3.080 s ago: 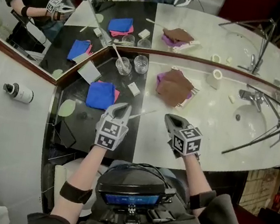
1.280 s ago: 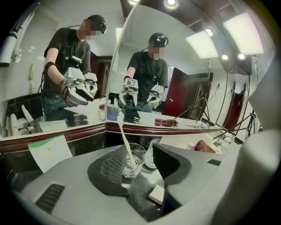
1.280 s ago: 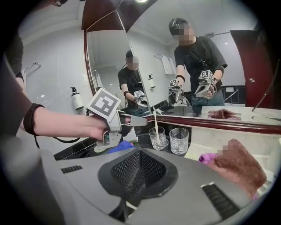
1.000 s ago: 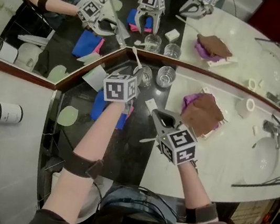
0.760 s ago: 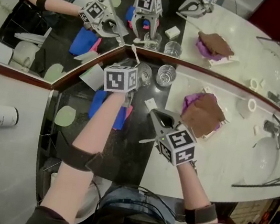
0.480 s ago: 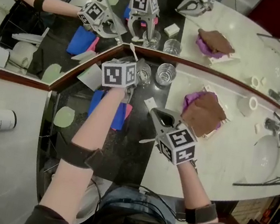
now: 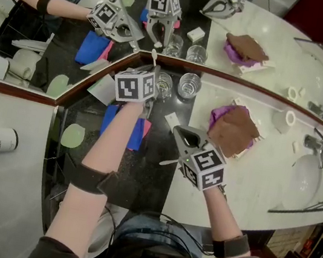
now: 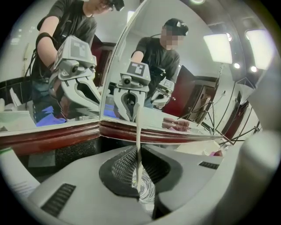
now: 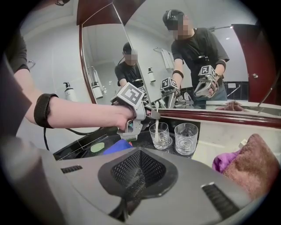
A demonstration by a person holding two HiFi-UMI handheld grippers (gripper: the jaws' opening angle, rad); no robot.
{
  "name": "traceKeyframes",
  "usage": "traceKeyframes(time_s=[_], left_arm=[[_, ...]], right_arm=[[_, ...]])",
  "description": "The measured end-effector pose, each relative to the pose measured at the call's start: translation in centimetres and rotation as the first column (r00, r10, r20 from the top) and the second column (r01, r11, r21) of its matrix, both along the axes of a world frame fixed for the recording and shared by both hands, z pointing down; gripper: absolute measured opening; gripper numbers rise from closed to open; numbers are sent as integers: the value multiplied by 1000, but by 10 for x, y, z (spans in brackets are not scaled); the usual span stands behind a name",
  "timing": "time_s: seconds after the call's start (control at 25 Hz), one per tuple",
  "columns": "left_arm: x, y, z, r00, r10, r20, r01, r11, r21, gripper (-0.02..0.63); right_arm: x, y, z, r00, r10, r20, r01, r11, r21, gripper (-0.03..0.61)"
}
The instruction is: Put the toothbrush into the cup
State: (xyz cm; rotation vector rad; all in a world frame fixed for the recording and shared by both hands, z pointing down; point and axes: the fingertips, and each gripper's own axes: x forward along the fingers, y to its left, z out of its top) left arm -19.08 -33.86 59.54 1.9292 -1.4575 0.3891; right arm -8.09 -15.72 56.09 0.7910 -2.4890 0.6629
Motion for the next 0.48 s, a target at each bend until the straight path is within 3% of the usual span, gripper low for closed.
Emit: traceKeyframes(time_s=[0.48], left_arm=[[9,16,-59,995,27,99,-43,985,167,20]], right_arm=[[14,10,-20,1000,12,8,-12,1000,24,17]])
